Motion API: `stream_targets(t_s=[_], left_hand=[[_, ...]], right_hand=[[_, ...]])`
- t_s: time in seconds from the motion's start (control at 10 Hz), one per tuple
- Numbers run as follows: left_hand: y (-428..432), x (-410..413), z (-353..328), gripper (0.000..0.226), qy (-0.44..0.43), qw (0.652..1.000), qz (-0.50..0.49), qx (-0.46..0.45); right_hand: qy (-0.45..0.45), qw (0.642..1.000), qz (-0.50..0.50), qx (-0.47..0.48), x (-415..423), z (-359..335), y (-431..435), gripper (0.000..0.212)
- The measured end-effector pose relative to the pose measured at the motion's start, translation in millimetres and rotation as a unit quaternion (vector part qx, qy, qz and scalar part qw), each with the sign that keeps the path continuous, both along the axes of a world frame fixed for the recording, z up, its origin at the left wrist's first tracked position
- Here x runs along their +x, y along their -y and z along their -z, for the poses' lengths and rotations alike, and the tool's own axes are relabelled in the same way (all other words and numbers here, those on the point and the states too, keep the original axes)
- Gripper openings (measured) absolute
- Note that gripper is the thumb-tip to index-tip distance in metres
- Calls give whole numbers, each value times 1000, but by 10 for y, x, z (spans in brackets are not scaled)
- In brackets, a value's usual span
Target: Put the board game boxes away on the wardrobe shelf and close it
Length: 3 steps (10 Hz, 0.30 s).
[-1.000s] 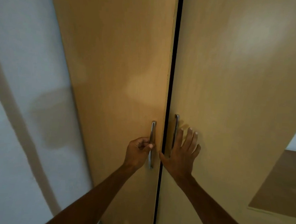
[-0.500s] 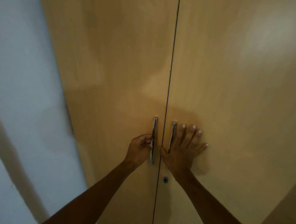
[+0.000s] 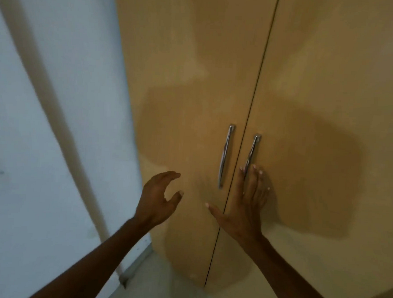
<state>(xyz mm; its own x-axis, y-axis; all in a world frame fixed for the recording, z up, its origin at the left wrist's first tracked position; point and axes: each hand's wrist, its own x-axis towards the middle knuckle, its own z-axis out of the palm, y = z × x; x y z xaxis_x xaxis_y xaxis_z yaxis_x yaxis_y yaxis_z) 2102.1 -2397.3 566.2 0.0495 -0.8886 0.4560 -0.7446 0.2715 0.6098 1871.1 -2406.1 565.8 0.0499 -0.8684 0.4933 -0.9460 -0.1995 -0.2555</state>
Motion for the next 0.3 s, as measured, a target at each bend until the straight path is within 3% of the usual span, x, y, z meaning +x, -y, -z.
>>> stream_targets(t_s=[0.3], left_hand=[[-1834, 418, -99, 69, 198, 965, -174, 19]], right_hand=[[-26, 962, -261, 75, 501, -100, -917, 117]])
